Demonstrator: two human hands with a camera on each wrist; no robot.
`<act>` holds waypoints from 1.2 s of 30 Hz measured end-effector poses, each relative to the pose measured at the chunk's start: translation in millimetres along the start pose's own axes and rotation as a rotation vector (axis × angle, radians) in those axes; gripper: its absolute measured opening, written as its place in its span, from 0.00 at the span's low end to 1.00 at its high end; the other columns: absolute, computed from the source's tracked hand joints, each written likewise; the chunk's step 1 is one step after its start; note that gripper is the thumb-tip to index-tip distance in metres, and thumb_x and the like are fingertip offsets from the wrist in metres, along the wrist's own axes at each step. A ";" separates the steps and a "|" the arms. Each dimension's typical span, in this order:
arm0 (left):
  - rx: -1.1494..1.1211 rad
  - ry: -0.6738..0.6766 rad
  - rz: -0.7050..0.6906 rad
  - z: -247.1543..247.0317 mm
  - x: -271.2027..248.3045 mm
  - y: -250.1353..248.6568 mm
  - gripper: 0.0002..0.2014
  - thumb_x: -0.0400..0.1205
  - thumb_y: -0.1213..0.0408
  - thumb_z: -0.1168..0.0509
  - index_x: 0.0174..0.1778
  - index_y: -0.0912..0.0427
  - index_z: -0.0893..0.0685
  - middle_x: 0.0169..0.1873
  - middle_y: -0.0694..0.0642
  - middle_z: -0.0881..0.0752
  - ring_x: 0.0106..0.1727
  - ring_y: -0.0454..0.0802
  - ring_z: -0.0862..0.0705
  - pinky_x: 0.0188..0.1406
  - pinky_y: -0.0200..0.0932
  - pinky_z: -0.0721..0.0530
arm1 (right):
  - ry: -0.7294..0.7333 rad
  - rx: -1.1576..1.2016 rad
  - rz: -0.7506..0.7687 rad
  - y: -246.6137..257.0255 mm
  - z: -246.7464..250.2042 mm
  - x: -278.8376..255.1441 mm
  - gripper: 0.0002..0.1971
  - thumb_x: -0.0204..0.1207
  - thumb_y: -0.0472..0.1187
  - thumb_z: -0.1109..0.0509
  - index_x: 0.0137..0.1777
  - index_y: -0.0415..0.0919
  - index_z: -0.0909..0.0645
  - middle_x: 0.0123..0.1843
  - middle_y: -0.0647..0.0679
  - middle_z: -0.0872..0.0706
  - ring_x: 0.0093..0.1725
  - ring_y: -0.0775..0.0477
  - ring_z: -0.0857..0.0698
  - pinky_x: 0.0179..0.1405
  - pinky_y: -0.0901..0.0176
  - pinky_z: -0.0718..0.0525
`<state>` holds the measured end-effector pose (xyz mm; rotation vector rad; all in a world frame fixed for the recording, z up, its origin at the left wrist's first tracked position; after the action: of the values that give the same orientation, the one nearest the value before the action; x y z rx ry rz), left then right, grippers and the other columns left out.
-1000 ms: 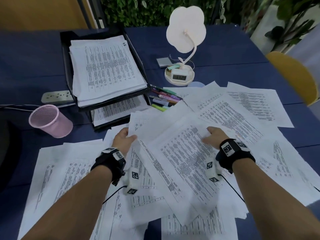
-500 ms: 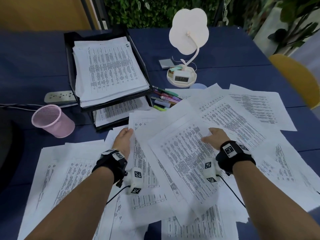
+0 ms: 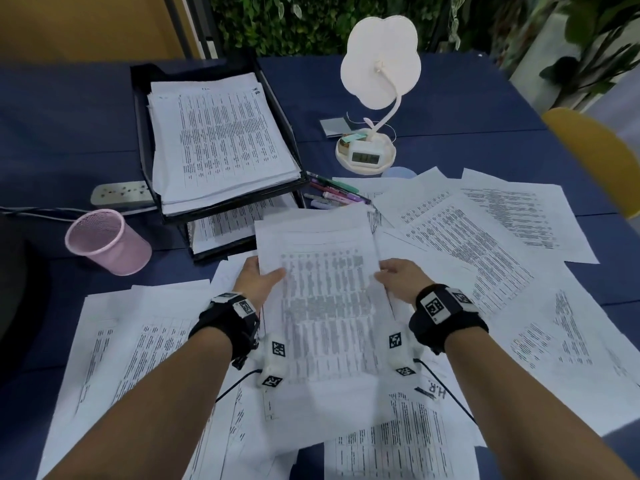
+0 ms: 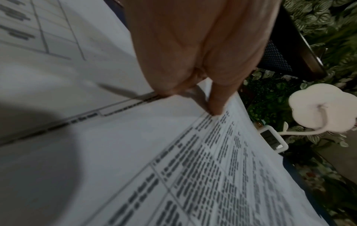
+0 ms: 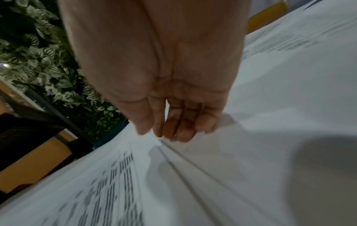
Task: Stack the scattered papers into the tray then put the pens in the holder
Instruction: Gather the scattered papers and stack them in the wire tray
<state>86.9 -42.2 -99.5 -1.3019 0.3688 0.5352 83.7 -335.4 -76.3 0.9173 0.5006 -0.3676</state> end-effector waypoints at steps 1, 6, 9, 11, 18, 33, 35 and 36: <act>0.050 -0.016 -0.012 0.7 -0.2 -2.5 0.30 0.73 0.57 0.26 0.69 0.60 0.27 0.60 0.56 0.16 0.58 0.55 0.17 0.61 0.54 0.19 | -0.047 -0.028 0.012 -1.1 7.1 2.2 0.11 0.81 0.37 0.36 0.60 0.40 0.17 0.55 0.46 0.16 0.54 0.47 0.18 0.58 0.58 0.22; 0.325 -0.198 -0.062 7.3 -0.9 -23.5 0.23 0.80 0.74 0.39 0.72 0.64 0.34 0.55 0.65 0.19 0.47 0.56 0.24 0.47 0.48 0.23 | -0.326 -0.386 -0.141 -20.3 62.9 12.8 0.16 0.76 0.41 0.32 0.64 0.46 0.20 0.67 0.41 0.20 0.65 0.37 0.21 0.65 0.47 0.20; 0.335 -0.176 0.016 8.6 4.3 -15.6 0.33 0.82 0.74 0.41 0.81 0.58 0.46 0.66 0.66 0.23 0.57 0.63 0.21 0.49 0.50 0.22 | -0.302 -0.570 -0.209 -22.4 73.6 23.0 0.37 0.69 0.56 0.25 0.74 0.43 0.32 0.73 0.37 0.29 0.72 0.33 0.29 0.71 0.41 0.26; 0.368 -0.141 0.059 8.4 6.9 -11.5 0.34 0.83 0.72 0.41 0.83 0.57 0.50 0.71 0.64 0.28 0.63 0.63 0.23 0.48 0.45 0.25 | -0.281 -0.647 -0.277 -26.5 80.0 26.5 0.49 0.63 0.64 0.25 0.78 0.40 0.40 0.76 0.34 0.33 0.75 0.32 0.32 0.73 0.41 0.30; 0.433 -0.028 0.075 12.4 11.6 -10.2 0.32 0.82 0.67 0.37 0.80 0.62 0.43 0.67 0.61 0.26 0.60 0.59 0.22 0.51 0.43 0.24 | -0.297 -0.626 -0.362 -45.3 101.5 31.9 0.60 0.54 0.72 0.24 0.81 0.43 0.45 0.79 0.33 0.41 0.78 0.28 0.41 0.72 0.33 0.34; 0.383 0.089 -0.073 5.8 3.4 -15.6 0.24 0.80 0.68 0.33 0.72 0.59 0.30 0.62 0.54 0.18 0.59 0.52 0.21 0.61 0.44 0.25 | -0.286 0.006 0.177 46.6 103.1 16.9 0.02 0.76 0.38 0.29 0.48 0.44 0.18 0.46 0.46 0.18 0.46 0.47 0.21 0.38 0.64 0.26; 0.346 0.096 -0.075 6.7 2.5 -14.1 0.24 0.79 0.69 0.32 0.72 0.59 0.29 0.62 0.53 0.18 0.60 0.52 0.19 0.64 0.46 0.23 | -0.336 0.082 0.210 54.4 105.0 12.9 0.07 0.79 0.44 0.31 0.53 0.44 0.17 0.52 0.47 0.19 0.52 0.49 0.22 0.46 0.66 0.25; 0.347 0.094 -0.075 6.6 1.5 -14.0 0.24 0.79 0.69 0.32 0.71 0.59 0.29 0.62 0.53 0.18 0.60 0.53 0.19 0.64 0.47 0.23 | -0.378 0.090 0.182 51.1 108.8 12.3 0.13 0.79 0.49 0.32 0.59 0.44 0.19 0.58 0.46 0.20 0.57 0.48 0.22 0.53 0.62 0.25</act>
<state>95.8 -37.9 -87.5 -1.0023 0.4667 0.3292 147.1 -397.6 5.7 0.9450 0.0540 -0.3889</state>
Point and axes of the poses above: each hand's wrist, its own x-axis towards the middle knuckle, its own z-axis out of the back of the hand, y = z × x, the point moved 8 cm from there along x, towards the middle knuckle
